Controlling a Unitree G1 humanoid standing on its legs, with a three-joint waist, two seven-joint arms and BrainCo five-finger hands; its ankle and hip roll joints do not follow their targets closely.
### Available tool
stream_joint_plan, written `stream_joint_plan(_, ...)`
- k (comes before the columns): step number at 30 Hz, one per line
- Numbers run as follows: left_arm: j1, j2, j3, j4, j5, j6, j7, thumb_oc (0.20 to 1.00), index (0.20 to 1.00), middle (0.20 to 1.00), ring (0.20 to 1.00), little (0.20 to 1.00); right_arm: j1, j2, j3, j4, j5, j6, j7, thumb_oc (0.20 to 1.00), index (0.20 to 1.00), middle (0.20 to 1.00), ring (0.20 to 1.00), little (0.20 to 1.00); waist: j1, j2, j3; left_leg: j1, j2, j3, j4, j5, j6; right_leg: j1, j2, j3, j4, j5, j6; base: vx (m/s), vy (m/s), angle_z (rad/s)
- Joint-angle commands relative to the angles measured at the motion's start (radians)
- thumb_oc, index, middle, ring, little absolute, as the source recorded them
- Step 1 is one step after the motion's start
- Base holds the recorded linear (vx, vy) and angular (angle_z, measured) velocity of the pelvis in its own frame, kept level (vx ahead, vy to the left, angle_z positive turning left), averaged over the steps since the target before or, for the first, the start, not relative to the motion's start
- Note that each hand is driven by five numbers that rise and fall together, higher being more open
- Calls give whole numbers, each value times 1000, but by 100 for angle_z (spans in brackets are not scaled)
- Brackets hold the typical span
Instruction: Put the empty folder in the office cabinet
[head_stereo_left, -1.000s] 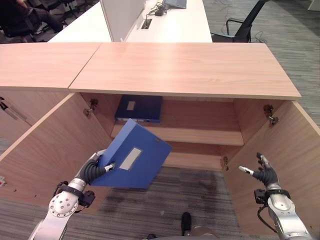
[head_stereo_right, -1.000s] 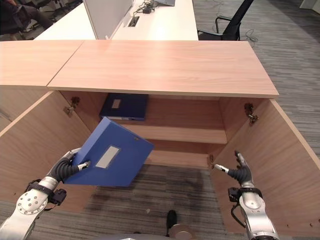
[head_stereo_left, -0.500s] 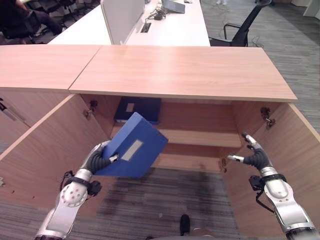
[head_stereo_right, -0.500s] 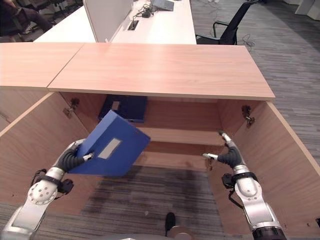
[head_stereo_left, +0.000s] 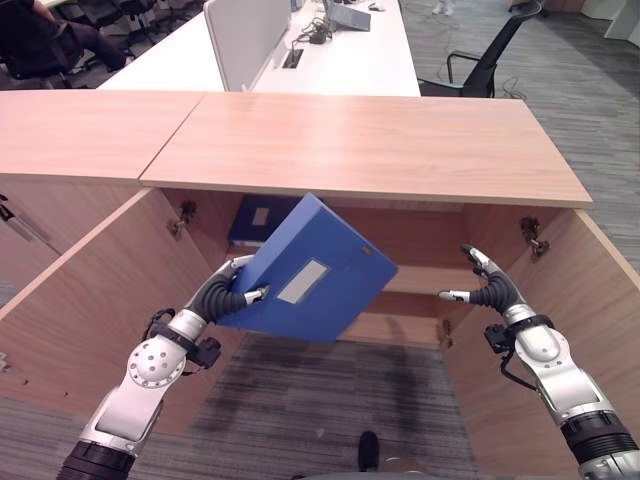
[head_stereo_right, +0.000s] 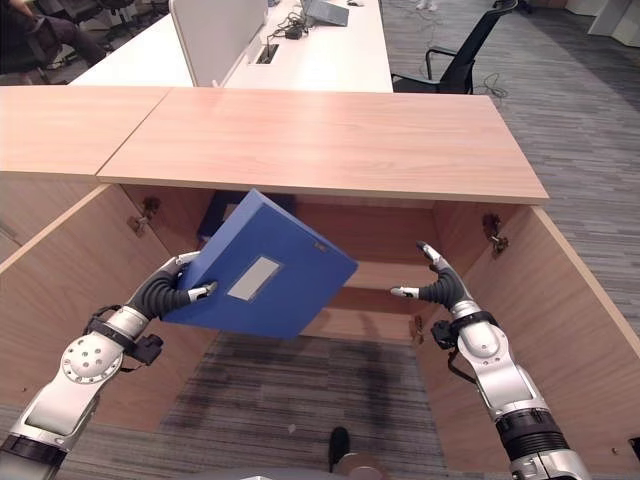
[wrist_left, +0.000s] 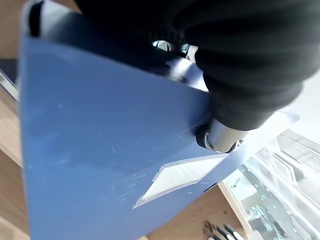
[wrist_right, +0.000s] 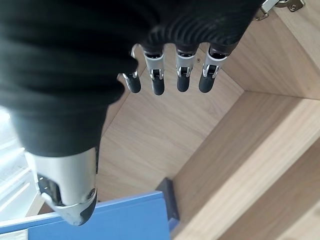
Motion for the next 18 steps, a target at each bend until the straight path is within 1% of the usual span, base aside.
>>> stream_joint_plan(1,-95,87,-18,-71,-104,-91,-28,200,200,200,200,200,-124,-49,-6,14,52,-59,-9,1000,1000,1000,1000,1000,6,-45,-12,6,-26,3,3,-76,-9,122,-20,-31,6,-138,95,0,0,0)
stream_joint_plan(6,-93,149,-32,-94,-142,-96,-51,200,200,200,200,200,-146,-83,-7,-19,76,-76,-4,1000,1000,1000,1000,1000,8,-47,-13,8,-25,4,3,-76,-10,123,-20,-31,6,-139,95,0,0,0)
stream_joint_plan(8,-98,154,-37,-98,-148,-97,-54,200,200,200,200,200,-151,-88,-2,-27,82,-79,0,1000,1000,1000,1000,1000,8,-49,-14,8,-24,4,3,-76,-11,123,-20,-31,6,-138,96,0,0,0)
stream_joint_plan(11,-135,168,-59,-105,-150,-101,-53,200,200,200,200,200,-175,-110,35,-73,92,-84,29,1000,1000,1000,1000,1000,8,-52,-16,8,-23,4,3,-74,-12,122,-19,-30,6,-139,95,0,0,0)
stream_joint_plan(12,-161,171,-77,-101,-145,-104,-52,200,200,200,200,200,-186,-121,58,-101,104,-86,53,1000,1000,1000,1000,1000,6,-54,-16,7,-23,4,3,-73,-13,122,-18,-30,6,-139,94,0,0,0)
stream_joint_plan(14,-176,172,-88,-96,-141,-106,-51,200,200,200,200,200,-191,-125,66,-113,112,-85,63,1000,1000,1000,1000,1000,6,-53,-16,6,-23,4,3,-72,-13,121,-17,-31,6,-139,94,0,0,0)
stream_joint_plan(16,-224,190,-127,-98,-149,-114,-66,200,200,200,200,200,-227,-133,118,-138,164,-92,105,1000,1000,1000,1000,1000,8,-55,-17,5,-23,4,3,-69,-15,119,-17,-31,6,-138,95,0,0,0)
stream_joint_plan(18,-237,200,-137,-103,-151,-117,-74,200,200,200,200,200,-247,-142,151,-135,185,-92,133,1000,1000,1000,1000,1000,10,-57,-17,7,-23,5,3,-69,-17,120,-17,-33,6,-137,95,0,0,0)
